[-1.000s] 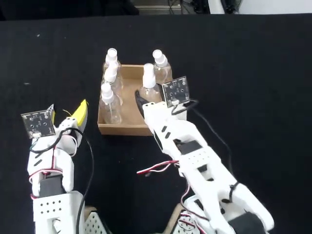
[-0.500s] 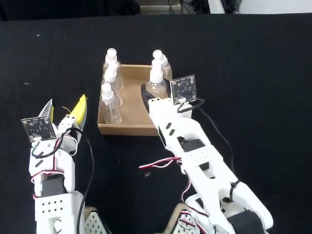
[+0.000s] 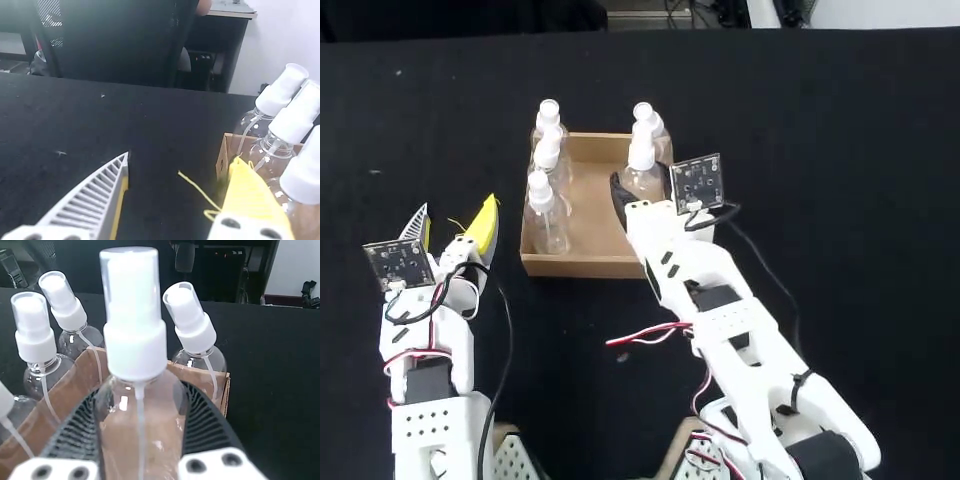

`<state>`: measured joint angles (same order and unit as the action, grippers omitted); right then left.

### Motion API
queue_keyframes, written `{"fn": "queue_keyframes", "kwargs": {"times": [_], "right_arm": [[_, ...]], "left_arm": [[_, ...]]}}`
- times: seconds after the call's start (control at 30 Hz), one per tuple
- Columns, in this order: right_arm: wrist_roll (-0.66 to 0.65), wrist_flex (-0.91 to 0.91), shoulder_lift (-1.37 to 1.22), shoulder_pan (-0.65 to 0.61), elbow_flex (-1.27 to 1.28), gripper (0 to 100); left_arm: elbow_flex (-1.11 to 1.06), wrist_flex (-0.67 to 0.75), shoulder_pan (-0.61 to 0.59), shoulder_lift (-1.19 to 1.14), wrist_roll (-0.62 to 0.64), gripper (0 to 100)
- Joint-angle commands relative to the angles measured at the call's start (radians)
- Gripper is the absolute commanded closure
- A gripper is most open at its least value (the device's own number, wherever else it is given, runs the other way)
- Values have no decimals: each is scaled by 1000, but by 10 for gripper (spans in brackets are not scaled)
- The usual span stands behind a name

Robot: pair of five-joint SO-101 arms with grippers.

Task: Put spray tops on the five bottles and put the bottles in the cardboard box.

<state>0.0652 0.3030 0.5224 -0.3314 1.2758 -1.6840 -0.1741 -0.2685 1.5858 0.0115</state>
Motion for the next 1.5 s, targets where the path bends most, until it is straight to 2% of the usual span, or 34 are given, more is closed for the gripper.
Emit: {"fn": "queue_keyframes", "kwargs": {"times": [0.0, 0.2, 0.3, 0.47, 1.07, 1.27, 1.47], "right_arm": [[6, 110, -5, 15, 33, 987], [8, 508, -13, 17, 208, 988], [9, 480, -13, 17, 209, 988], [117, 448, -13, 17, 194, 988], [118, 448, -22, 61, 199, 988], [98, 456, -174, 60, 130, 988], [91, 634, -332, 64, 104, 988]], "left_arm": [[-24, 26, 10, 17, 11, 780], [-24, 26, 7, 17, 11, 780], [-24, 26, 7, 17, 11, 780], [-24, 25, 7, 17, 11, 780], [-24, 28, 7, 17, 11, 780], [-24, 28, 7, 17, 11, 780], [-24, 29, 7, 17, 11, 780]]}}
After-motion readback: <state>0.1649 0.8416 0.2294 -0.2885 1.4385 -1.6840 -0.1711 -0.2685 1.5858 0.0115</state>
